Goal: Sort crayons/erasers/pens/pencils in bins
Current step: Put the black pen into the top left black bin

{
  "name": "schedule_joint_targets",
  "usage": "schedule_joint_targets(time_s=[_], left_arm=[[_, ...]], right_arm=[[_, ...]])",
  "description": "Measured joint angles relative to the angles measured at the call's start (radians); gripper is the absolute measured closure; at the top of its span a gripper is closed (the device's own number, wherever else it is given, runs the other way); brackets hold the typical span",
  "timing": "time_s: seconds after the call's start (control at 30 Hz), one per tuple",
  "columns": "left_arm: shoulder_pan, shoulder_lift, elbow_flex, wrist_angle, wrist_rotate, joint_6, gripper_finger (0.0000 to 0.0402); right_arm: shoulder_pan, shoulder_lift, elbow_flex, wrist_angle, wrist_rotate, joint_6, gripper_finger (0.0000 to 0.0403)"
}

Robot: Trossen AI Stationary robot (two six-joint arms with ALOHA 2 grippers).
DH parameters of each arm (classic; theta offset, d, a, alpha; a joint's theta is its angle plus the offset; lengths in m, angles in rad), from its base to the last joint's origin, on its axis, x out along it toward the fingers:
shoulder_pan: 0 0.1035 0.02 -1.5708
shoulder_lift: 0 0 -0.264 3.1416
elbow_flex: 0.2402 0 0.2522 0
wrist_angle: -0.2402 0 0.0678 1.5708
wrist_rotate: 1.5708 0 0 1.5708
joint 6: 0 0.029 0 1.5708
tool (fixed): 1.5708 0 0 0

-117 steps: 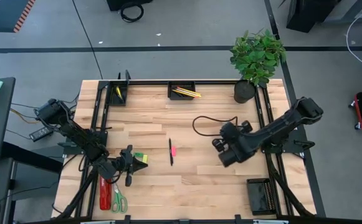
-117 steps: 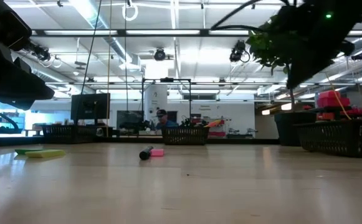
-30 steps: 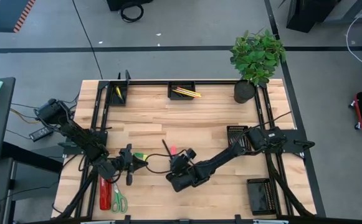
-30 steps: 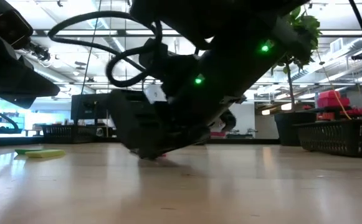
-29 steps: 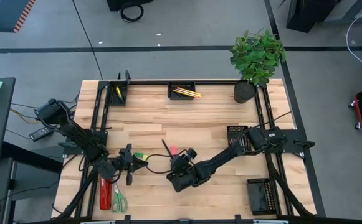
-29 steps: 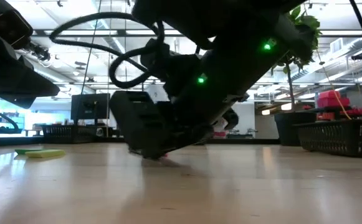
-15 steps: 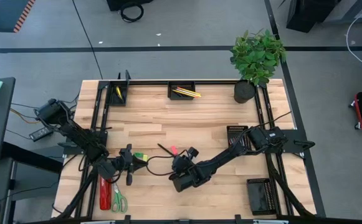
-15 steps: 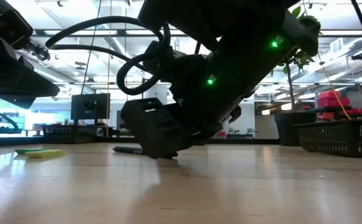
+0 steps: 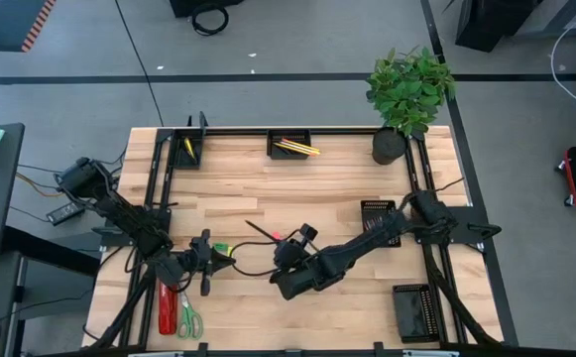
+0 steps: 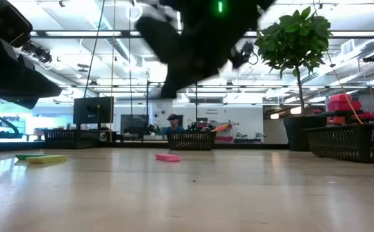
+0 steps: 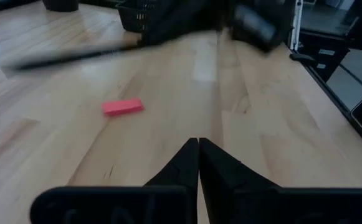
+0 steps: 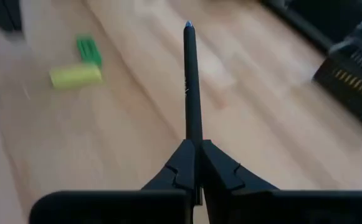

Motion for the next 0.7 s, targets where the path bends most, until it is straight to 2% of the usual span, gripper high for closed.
schedule_joint_targets(time_s=[0.07,0.13,0.27,0.4,0.47,0.53,0.7], left_arm=[[0.000,0.000,0.000,0.016,0.000,0.047,0.0381],[-0.005,0.000,0.000,0.071,-0.001,0.157,0.0378],[-0.029,0.000,0.017,0.230,0.000,0.562,0.0380],[-0.035,0.000,0.096,0.214,-0.019,0.964,0.0383],[-0.017,0.000,0.161,0.116,-0.042,1.075,0.0378],[0.009,0.000,0.242,-0.066,-0.044,1.114,0.0363],[0.091,0.045,0.471,-0.604,-0.083,0.962,0.0294]], right_arm=[[0.000,-0.038,0.001,-0.007,0.000,-0.015,0.0385],[0.000,-0.065,0.002,-0.023,-0.025,-0.007,0.0385],[0.001,-0.088,0.002,-0.078,-0.101,0.036,0.0385],[0.007,-0.095,0.002,-0.111,-0.124,0.060,0.0385],[0.011,-0.096,0.002,-0.117,-0.125,0.060,0.0385],[0.014,-0.100,0.002,-0.112,-0.125,0.060,0.0385],[0.031,-0.109,0.002,-0.105,-0.125,0.060,0.0385]])
